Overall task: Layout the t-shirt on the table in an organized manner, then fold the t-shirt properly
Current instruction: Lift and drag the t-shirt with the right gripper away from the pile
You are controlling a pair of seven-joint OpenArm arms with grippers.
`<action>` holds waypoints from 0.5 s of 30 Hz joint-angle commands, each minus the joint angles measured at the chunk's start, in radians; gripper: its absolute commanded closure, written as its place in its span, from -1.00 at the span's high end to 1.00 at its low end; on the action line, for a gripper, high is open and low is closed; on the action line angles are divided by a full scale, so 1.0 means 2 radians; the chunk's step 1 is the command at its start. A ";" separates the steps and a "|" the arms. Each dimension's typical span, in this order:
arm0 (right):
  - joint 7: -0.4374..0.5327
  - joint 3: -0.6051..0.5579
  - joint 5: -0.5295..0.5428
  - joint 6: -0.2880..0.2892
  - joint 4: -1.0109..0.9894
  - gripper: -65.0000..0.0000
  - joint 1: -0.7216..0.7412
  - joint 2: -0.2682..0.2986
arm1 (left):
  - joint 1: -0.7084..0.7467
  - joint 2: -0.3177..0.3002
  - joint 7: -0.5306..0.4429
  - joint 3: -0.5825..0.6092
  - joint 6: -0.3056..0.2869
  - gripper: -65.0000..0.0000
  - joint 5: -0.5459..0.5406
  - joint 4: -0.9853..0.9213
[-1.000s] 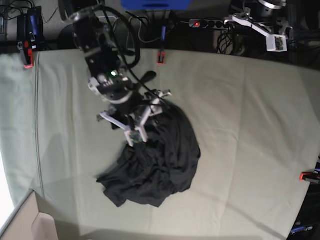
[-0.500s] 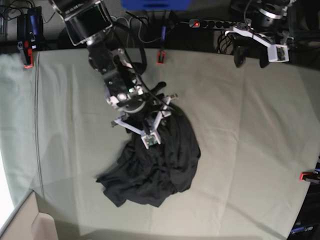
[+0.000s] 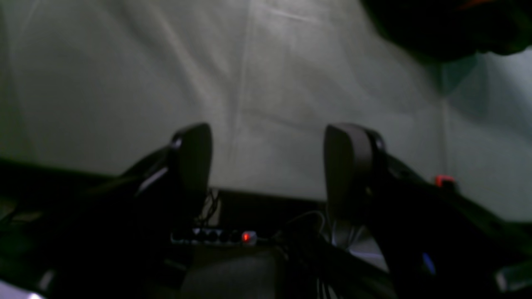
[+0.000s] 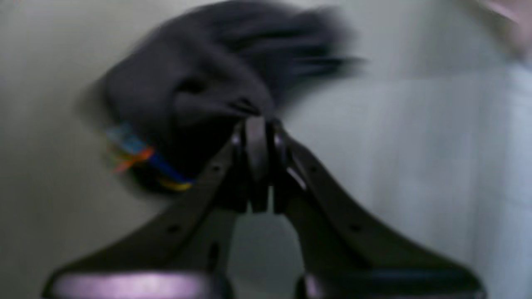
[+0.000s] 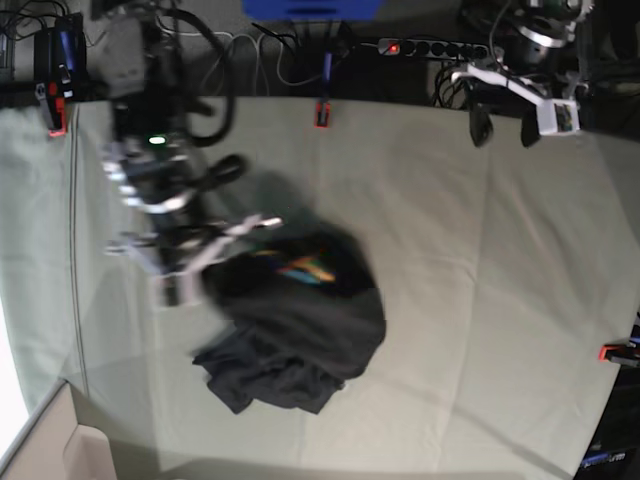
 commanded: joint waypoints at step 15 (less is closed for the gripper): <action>0.015 0.216 0.077 0.084 -0.025 -1.00 -0.114 -0.002 | -0.140 0.008 -0.014 0.067 0.001 0.26 0.000 0.002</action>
